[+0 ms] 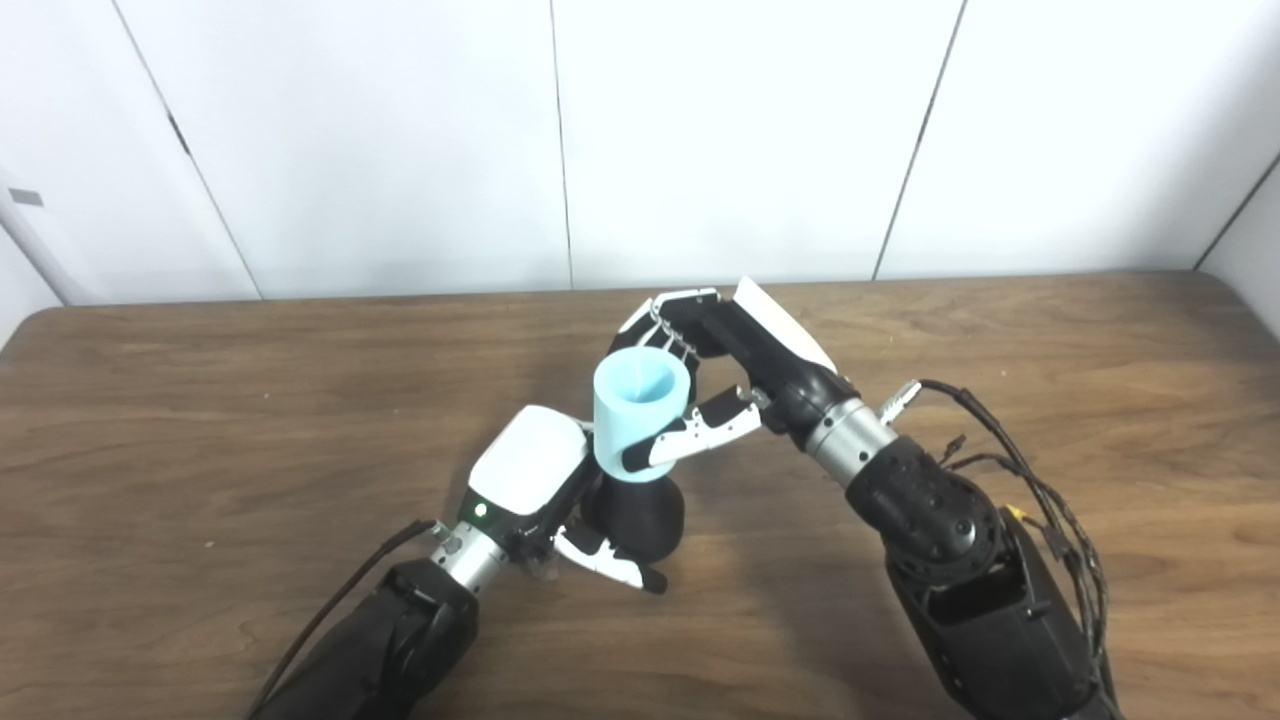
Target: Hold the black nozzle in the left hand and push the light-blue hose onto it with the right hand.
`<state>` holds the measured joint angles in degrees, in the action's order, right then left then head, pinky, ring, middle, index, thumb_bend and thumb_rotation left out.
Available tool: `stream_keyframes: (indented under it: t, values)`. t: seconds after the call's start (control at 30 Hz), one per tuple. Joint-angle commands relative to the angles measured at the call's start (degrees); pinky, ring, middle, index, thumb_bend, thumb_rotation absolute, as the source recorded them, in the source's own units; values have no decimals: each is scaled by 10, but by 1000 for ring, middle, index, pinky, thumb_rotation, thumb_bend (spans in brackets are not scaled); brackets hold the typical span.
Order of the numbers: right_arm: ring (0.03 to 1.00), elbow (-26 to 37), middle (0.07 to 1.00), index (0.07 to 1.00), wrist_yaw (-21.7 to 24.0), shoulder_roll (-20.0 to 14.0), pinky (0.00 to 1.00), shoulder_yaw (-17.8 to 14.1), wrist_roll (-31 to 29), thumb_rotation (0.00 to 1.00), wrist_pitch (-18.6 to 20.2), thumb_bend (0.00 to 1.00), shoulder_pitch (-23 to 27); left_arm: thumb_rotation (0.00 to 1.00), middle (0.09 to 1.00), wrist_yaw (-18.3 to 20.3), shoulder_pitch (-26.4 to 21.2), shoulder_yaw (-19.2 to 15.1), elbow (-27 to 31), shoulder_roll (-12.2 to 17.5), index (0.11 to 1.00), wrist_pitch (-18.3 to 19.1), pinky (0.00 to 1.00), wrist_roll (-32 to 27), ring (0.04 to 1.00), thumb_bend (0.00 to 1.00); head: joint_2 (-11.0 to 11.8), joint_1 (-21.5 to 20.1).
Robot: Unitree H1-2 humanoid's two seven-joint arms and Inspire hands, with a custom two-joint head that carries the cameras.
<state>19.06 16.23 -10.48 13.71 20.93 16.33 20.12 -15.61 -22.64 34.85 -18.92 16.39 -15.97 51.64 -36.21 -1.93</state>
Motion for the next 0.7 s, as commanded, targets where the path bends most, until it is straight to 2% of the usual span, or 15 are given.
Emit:
stream_keyframes:
  t: [0.0,0.1,0.23,0.33,0.47,0.67]
  values:
    - [390,-2,460,544,-14,7,276,-6,-7,0,-22,513,4,0,451,39,76,48,-37,-22,510,0,561,17,469,504,-1,2]
    - [396,-12,465,543,-24,15,289,-12,-21,0,-34,513,-5,0,450,42,77,48,-32,-20,512,2,558,16,467,504,-1,2]
    - [440,-27,458,520,-38,28,363,-23,-40,0,-50,517,-17,0,456,49,80,48,-25,-17,510,4,567,12,468,504,-3,3]
    - [421,-32,463,527,-43,34,324,-27,-48,0,-55,516,-23,0,459,47,81,49,-24,-15,511,4,567,12,465,504,-5,3]
    - [386,-36,466,546,-45,26,270,-17,-30,0,-70,511,-26,0,463,50,82,51,-20,-12,509,3,568,12,464,504,-7,2]
    - [374,-44,464,556,-52,-5,268,8,20,0,-134,509,-21,0,463,54,81,51,-20,-14,502,4,570,8,469,505,-7,3]
